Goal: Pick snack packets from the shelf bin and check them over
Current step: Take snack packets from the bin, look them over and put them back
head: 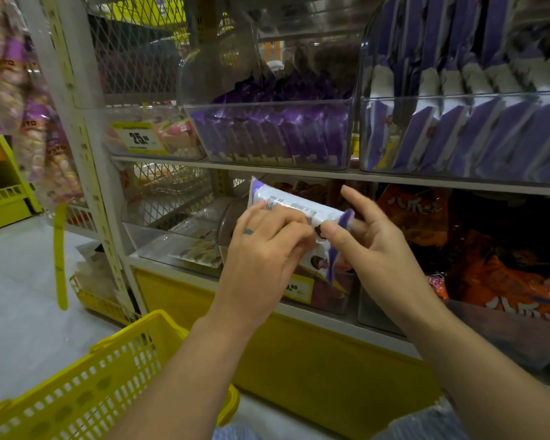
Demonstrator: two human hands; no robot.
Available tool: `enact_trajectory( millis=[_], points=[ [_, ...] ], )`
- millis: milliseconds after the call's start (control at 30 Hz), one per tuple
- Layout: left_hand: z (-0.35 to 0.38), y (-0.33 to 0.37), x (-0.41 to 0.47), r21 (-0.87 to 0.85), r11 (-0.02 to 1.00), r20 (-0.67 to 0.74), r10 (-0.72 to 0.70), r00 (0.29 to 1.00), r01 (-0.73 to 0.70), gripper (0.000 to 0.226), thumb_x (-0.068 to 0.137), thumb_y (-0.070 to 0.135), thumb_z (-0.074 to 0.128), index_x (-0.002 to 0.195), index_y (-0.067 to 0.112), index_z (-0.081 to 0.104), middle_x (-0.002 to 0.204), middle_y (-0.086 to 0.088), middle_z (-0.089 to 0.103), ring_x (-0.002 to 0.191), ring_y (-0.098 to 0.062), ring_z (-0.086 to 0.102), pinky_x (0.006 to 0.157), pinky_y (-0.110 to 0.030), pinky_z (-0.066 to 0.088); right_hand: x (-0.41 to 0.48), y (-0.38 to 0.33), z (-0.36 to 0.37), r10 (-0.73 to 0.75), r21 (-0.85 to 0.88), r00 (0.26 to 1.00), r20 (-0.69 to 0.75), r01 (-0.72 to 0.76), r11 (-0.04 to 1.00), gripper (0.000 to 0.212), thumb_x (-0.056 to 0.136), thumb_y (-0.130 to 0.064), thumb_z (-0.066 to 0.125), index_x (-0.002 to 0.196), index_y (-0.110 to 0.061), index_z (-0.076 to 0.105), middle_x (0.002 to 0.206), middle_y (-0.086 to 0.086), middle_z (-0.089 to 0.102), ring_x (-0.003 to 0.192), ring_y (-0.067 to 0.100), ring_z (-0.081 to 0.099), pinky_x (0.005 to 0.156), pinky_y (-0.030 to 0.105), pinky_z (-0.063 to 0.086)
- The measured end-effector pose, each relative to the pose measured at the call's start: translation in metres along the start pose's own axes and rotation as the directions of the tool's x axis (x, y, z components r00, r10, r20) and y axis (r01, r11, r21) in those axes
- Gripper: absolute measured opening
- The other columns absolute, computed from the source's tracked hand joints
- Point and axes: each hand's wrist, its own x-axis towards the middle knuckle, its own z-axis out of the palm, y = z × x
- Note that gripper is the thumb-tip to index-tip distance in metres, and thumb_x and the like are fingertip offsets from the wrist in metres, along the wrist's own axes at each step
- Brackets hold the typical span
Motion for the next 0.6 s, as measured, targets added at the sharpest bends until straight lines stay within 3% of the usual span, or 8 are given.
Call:
enact_trajectory(
  millis=[67,167,333,500,600],
  points=[
    [0.000,-0.001,-0.001,0.039,0.998,-0.012,0.042,0.999,-0.042,0.014,0.090,0.018,0.058,0.085,0.011,0.069,0.090,0.000,0.066,0.090,-0.014,0.056,0.106,-0.046,0.039,0.001,0.000,0.000,-0.011,-0.008,1.000,0.020,0.011,1.000,0.022,0.087,-0.038,0.058,0.109,-0.040,0.060,0.095,-0.004,0.073,0.079,0.010,0.070,0.061,0.021,0.056],
    [0.001,-0.001,-0.002,0.102,0.992,-0.054,0.079,0.995,-0.073,0.017,0.092,0.022,0.060,0.086,0.011,0.072,0.087,-0.001,0.068,0.092,-0.017,0.055,0.104,-0.047,0.041,0.001,-0.001,-0.001,-0.041,0.001,0.999,0.019,0.041,0.999,0.018,0.091,-0.029,0.055,0.103,-0.037,0.064,0.096,-0.004,0.073,0.079,0.024,0.069,0.065,0.032,0.058],
    [0.003,-0.008,-0.002,0.180,0.982,-0.118,0.072,0.990,-0.050,0.019,0.092,0.024,0.062,0.086,0.011,0.074,0.089,-0.001,0.070,0.098,-0.021,0.053,0.103,-0.054,0.041,-0.002,-0.004,-0.004,-0.136,-0.080,0.990,0.027,0.138,0.987,0.026,0.093,-0.024,0.055,0.110,-0.042,0.059,0.104,-0.022,0.067,0.088,0.004,0.066,0.071,0.017,0.055],
    [-0.002,-0.024,-0.005,0.262,0.965,-0.222,0.065,0.973,-0.004,0.015,0.092,0.021,0.064,0.084,0.012,0.072,0.090,0.001,0.071,0.102,-0.021,0.051,0.104,-0.055,0.036,-0.005,-0.006,-0.006,-0.145,-0.092,0.986,0.086,0.153,0.984,0.030,0.084,-0.040,0.052,0.112,-0.047,0.056,0.106,-0.031,0.064,0.101,-0.005,0.061,0.075,0.016,0.054],
    [-0.005,-0.035,-0.007,0.286,0.958,-0.265,0.072,0.961,0.007,0.010,0.092,0.021,0.064,0.085,0.016,0.069,0.089,0.002,0.071,0.102,-0.022,0.051,0.105,-0.056,0.034,-0.006,-0.006,-0.006,-0.151,-0.112,0.982,0.116,0.164,0.980,0.031,0.084,-0.039,0.052,0.112,-0.048,0.056,0.108,-0.034,0.063,0.106,-0.007,0.059,0.081,0.016,0.053]
  ],
)
